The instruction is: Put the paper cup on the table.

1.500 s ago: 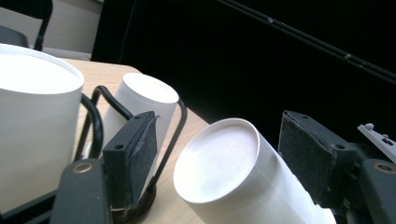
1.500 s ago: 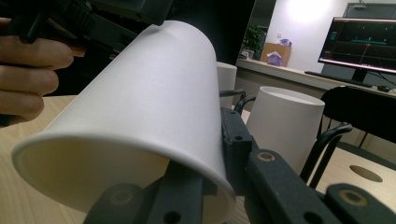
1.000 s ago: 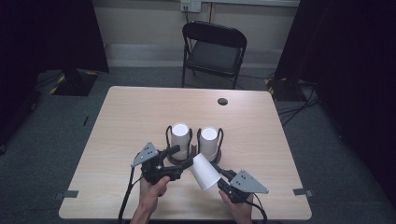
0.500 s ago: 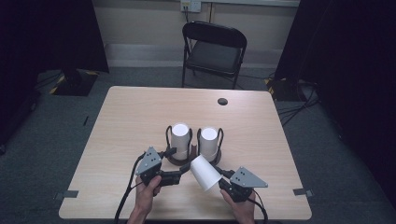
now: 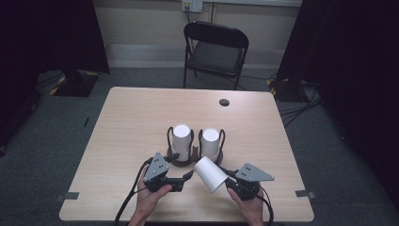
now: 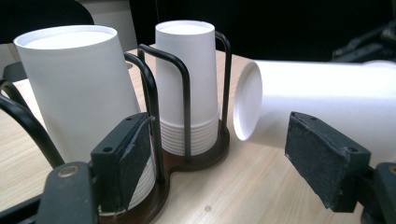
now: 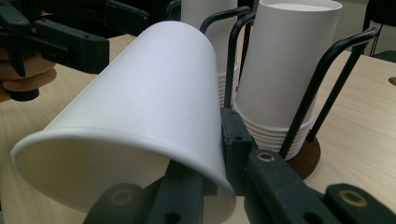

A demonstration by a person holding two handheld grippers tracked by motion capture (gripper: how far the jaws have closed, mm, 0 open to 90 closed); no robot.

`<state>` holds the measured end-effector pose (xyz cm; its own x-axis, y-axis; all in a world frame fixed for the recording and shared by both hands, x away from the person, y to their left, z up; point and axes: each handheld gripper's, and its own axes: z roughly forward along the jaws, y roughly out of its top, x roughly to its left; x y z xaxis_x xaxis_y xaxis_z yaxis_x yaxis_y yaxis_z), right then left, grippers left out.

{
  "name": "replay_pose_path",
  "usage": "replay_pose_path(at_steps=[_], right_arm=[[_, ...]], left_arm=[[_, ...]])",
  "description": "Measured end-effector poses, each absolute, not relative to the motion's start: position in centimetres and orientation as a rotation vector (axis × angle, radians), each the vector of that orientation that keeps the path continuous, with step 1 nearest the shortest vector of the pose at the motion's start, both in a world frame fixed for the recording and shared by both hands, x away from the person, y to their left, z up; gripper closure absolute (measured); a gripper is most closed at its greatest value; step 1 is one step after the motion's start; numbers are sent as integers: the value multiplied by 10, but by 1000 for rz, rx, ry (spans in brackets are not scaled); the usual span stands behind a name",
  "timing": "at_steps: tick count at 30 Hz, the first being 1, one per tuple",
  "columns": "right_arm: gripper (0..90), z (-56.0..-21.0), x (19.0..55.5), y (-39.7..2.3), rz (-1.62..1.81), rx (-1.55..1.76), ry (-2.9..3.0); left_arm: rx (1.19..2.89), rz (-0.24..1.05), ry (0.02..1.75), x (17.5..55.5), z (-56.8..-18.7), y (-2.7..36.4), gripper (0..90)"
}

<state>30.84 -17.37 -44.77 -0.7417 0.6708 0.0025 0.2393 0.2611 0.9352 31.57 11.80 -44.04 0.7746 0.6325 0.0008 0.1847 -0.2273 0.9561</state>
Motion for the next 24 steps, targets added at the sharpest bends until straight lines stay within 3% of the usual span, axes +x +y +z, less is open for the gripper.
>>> replay_pose_path(at_steps=[24], right_arm=[[872, -427, 329, -175, 1354, 909, 2373]], left_arm=[[1926, 596, 571, 306, -452, 100, 166]])
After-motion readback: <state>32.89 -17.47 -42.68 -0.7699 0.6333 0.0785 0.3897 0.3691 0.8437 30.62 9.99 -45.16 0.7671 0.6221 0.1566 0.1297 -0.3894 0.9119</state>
